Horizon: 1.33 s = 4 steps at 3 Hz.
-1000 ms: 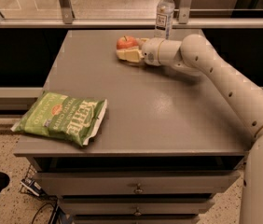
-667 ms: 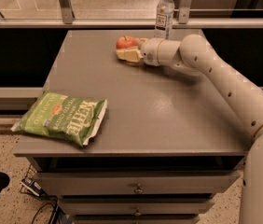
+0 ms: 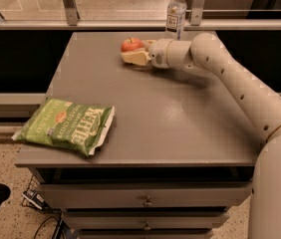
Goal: Move apple near green jalapeno chip bag
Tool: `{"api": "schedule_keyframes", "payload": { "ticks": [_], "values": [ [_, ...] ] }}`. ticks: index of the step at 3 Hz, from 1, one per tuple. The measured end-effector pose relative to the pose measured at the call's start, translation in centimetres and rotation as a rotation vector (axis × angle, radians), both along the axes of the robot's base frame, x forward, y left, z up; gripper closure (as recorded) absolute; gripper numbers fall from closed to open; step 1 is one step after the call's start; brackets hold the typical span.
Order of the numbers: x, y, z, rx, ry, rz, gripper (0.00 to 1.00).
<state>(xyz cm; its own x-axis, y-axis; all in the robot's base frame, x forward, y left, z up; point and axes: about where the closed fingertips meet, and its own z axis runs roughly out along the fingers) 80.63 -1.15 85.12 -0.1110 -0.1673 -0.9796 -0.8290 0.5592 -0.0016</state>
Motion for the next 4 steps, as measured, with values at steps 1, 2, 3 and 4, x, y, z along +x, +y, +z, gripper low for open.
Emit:
{"api": "schedule_keyframes", "payload": {
  "ticks": [1,2,3,4],
  "values": [
    [-1.8,-1.2,3.0,0.015,0.027,0.019,1.00],
    [-4.6,-2.9,6.8,0.030,0.032,0.020,1.00],
    [-8.7,-4.8,10.1,0.043,0.032,0.020,1.00],
    [-15.3,-6.3,12.3,0.066,0.024,0.002,1.00]
  ]
}}
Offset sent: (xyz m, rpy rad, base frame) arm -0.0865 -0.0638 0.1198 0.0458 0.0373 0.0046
